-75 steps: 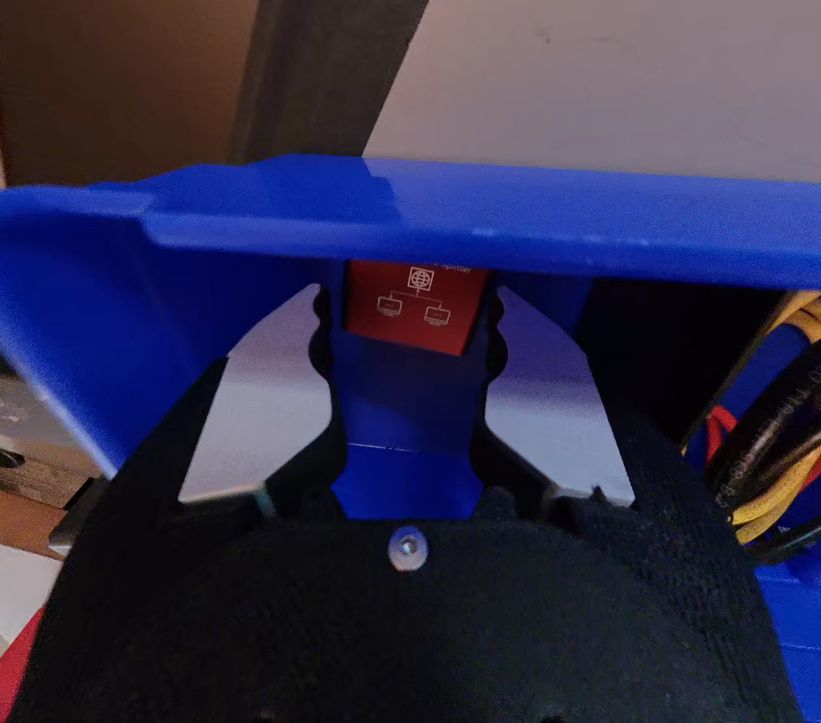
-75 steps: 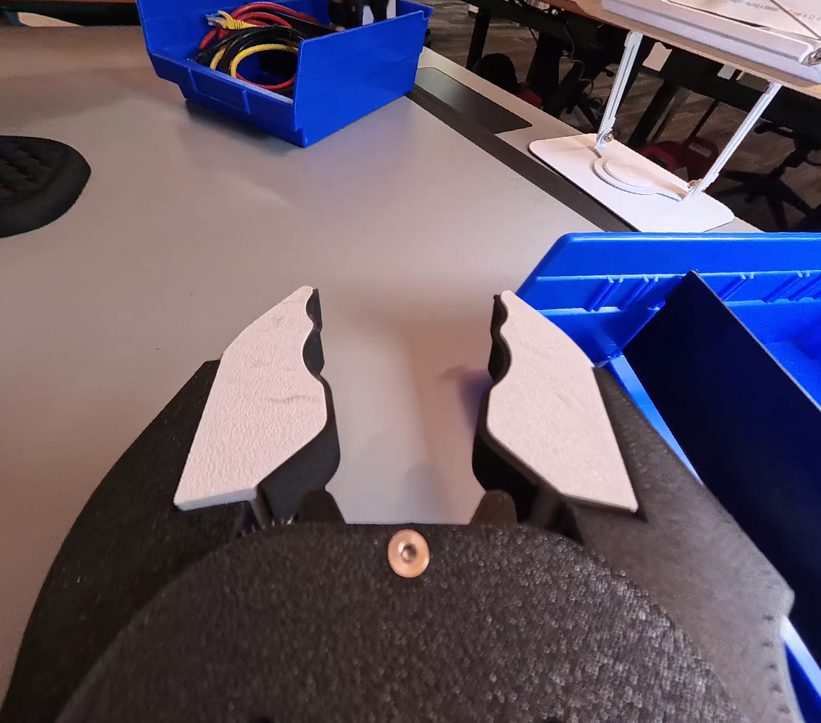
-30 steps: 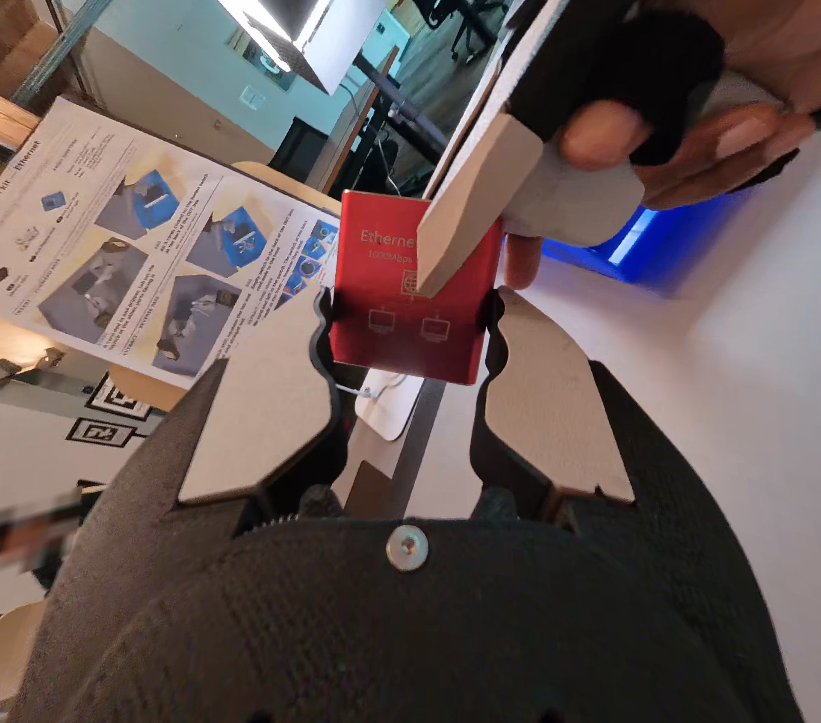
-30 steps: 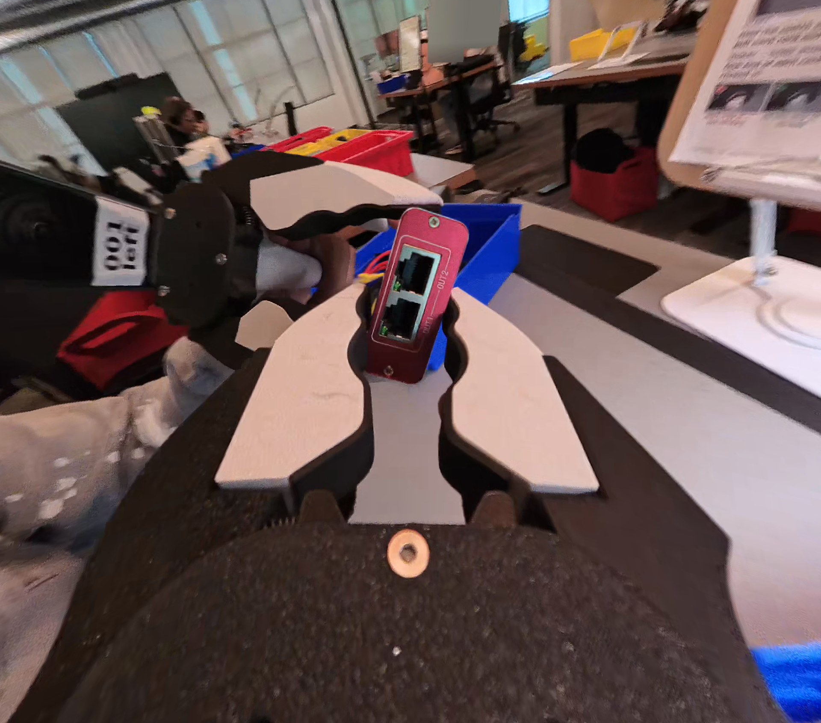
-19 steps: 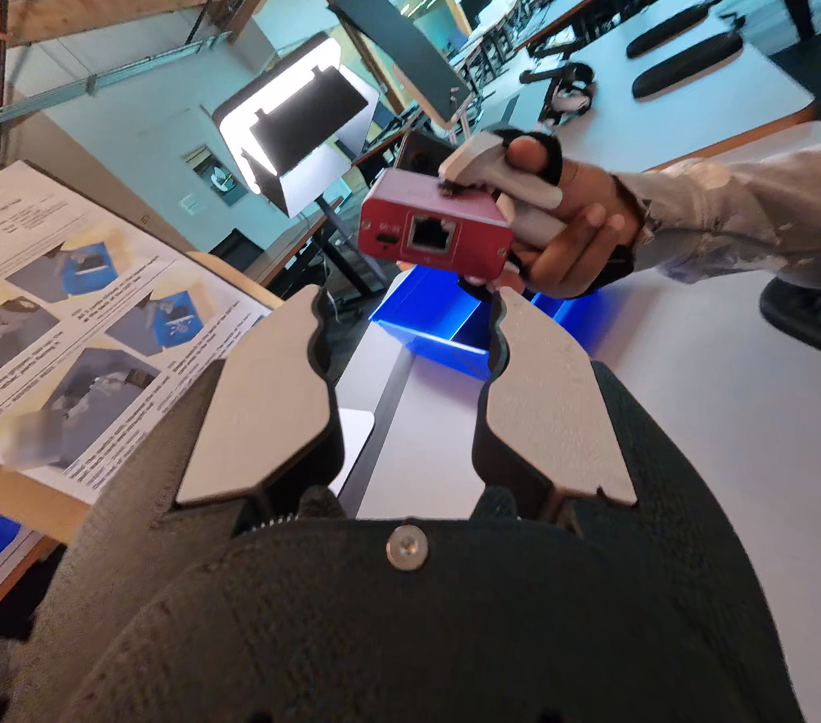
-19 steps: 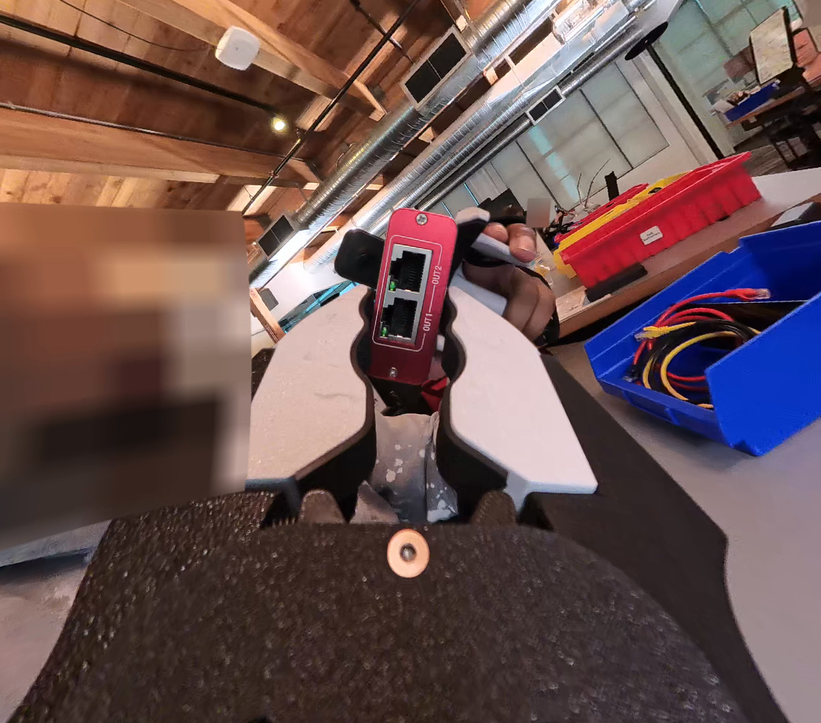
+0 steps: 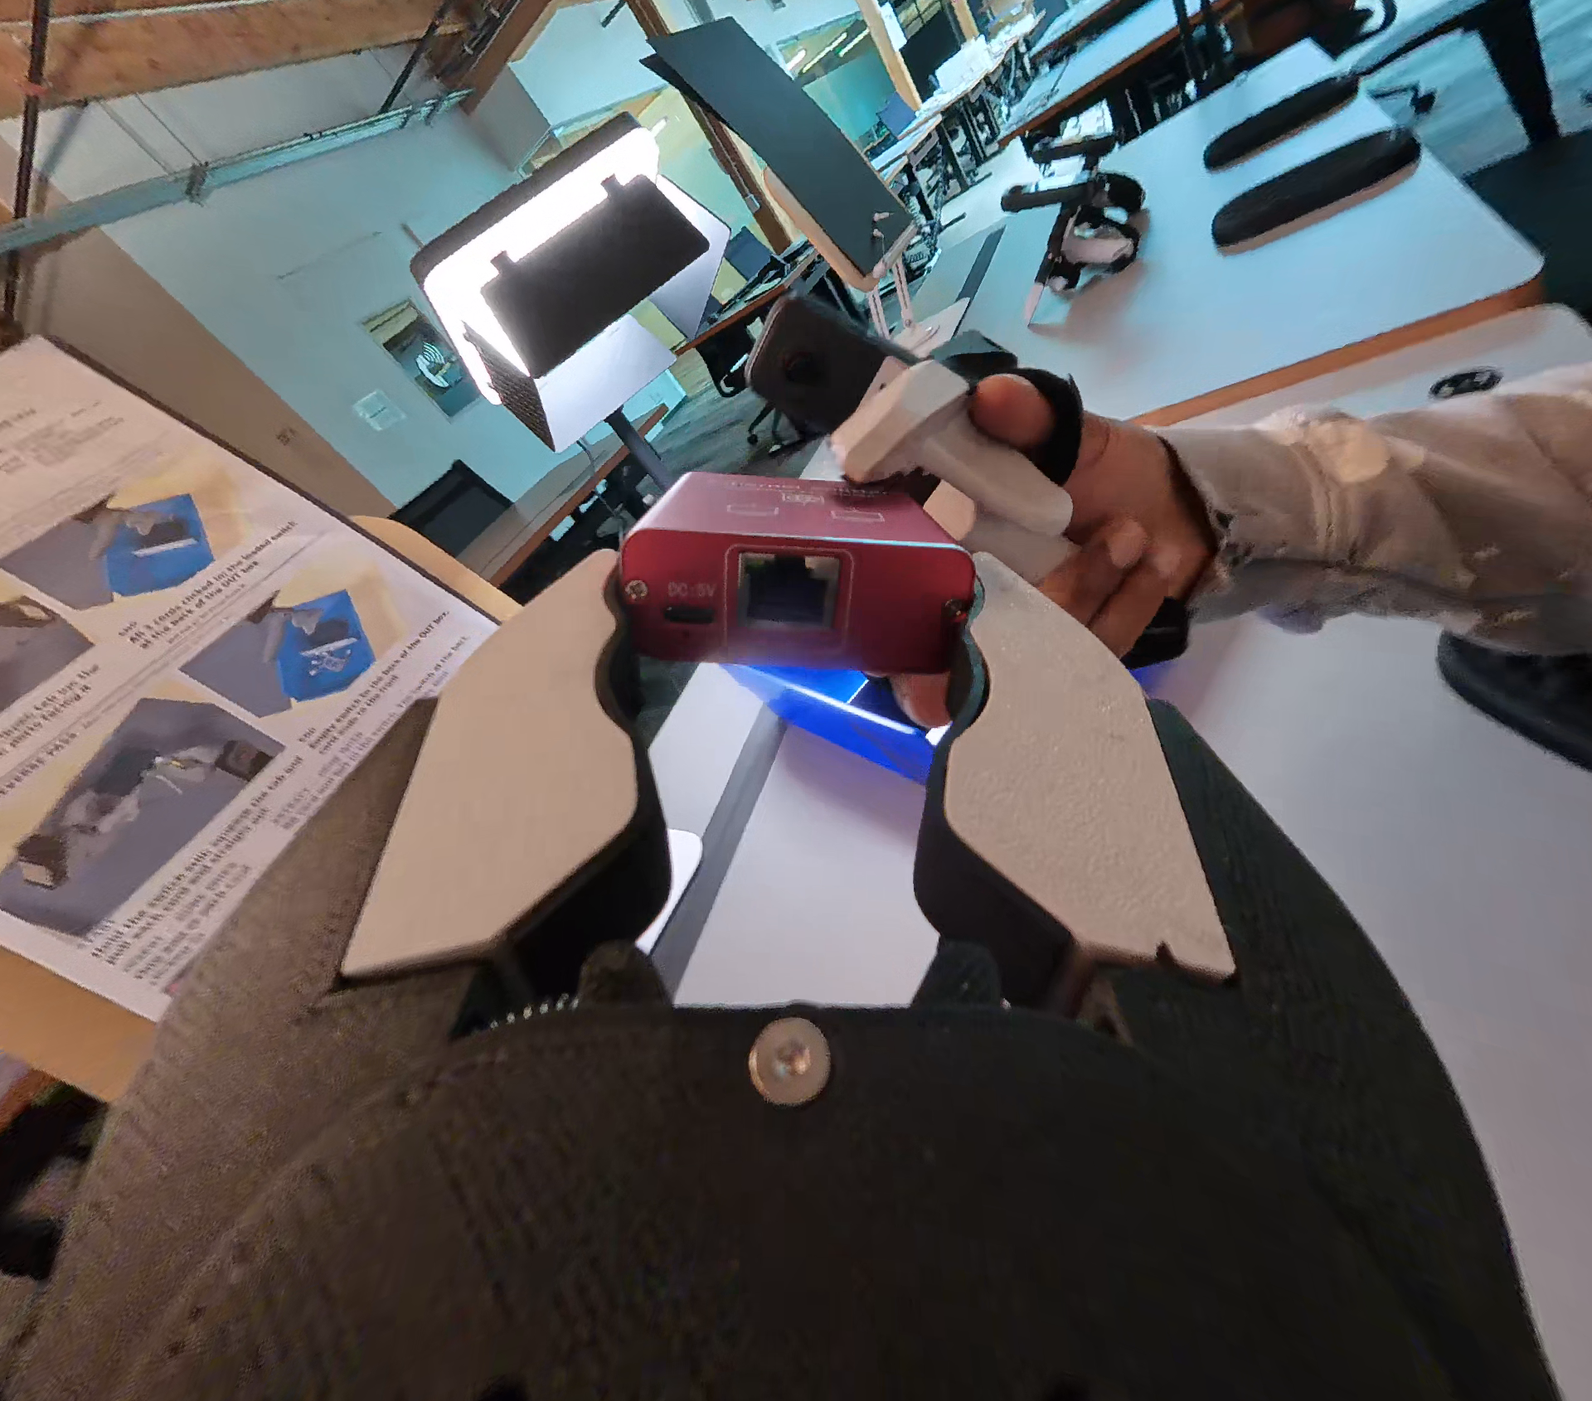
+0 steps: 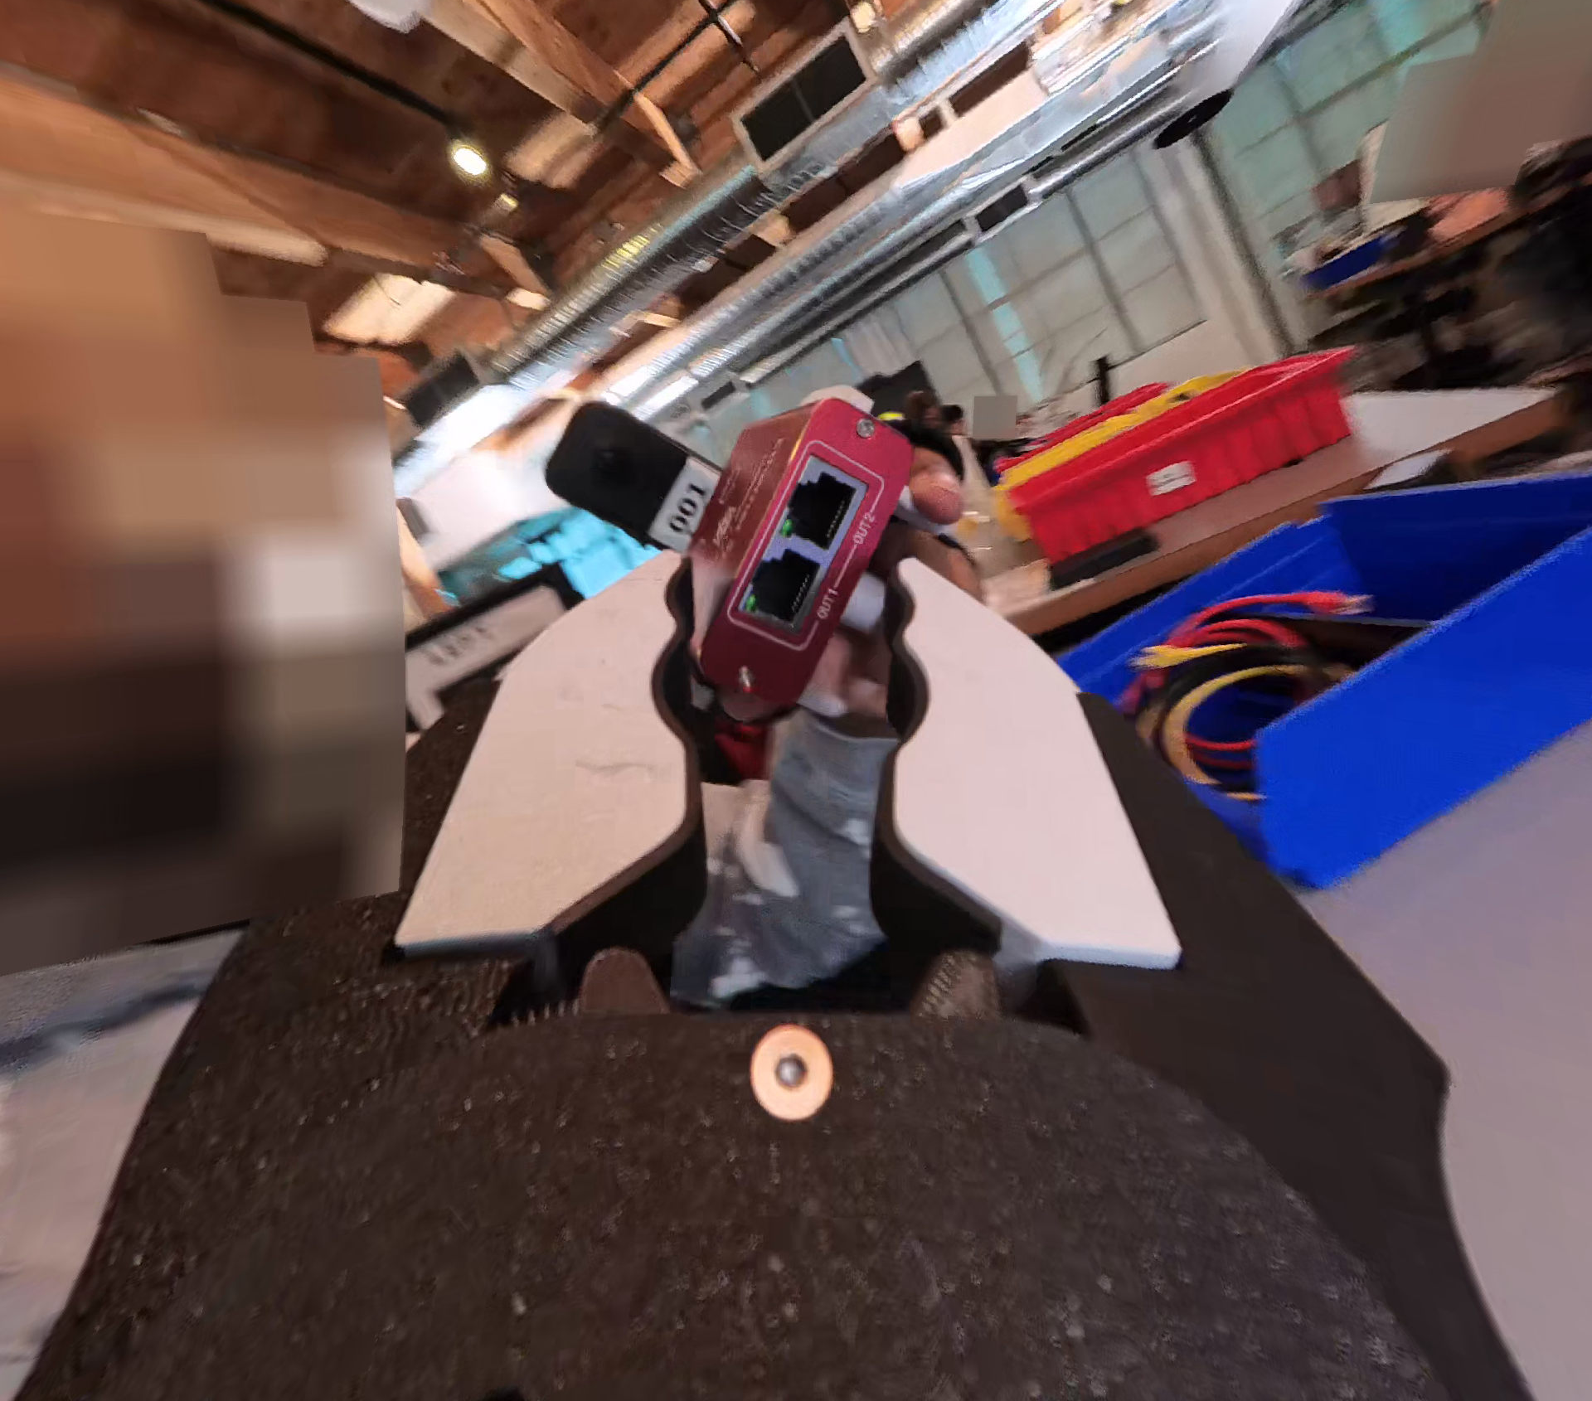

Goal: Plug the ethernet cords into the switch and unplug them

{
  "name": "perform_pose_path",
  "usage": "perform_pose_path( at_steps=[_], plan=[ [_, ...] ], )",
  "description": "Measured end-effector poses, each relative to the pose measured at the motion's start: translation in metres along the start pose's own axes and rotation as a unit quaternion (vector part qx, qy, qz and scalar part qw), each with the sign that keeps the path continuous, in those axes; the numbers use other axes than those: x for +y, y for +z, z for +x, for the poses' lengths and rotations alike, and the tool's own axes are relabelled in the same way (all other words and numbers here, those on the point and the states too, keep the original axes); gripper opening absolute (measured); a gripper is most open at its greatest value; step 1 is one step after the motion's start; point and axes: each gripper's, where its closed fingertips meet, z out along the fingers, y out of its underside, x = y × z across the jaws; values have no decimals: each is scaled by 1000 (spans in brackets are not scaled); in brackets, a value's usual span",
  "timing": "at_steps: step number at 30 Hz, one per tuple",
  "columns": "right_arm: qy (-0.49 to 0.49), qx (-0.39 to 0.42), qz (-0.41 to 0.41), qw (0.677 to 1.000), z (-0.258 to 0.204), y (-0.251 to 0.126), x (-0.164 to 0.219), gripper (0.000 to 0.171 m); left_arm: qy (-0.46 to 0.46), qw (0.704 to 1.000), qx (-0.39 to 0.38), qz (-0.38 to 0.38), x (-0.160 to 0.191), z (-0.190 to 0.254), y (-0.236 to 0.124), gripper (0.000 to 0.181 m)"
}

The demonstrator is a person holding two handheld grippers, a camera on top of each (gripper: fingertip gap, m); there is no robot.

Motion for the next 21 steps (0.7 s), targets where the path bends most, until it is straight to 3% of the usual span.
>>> perform_pose_path(
  at_steps=[1,4,5,8,13,18,21],
  plan=[
    [-45,25,-7,999,2,-4,-2,47,-24,1000,3,6,0,-3,-1,71],
    [-226,125,-47,965,9,-18,-7,55,-132,990,28,32,1,-15,-7,71],
    [-299,174,-75,935,15,-22,-7,57,-174,983,44,40,3,-18,-8,71],
    [-496,285,-159,805,30,-29,-4,59,-310,943,106,53,12,-22,-8,70],
    [-641,329,-211,661,36,-21,3,56,-457,873,164,47,36,-20,1,70],
    [-679,321,-240,614,43,-17,14,51,-523,821,227,28,43,-1,10,70],
    [-701,310,-245,594,42,-14,21,39,-550,796,253,25,44,9,16,70]
  ],
)
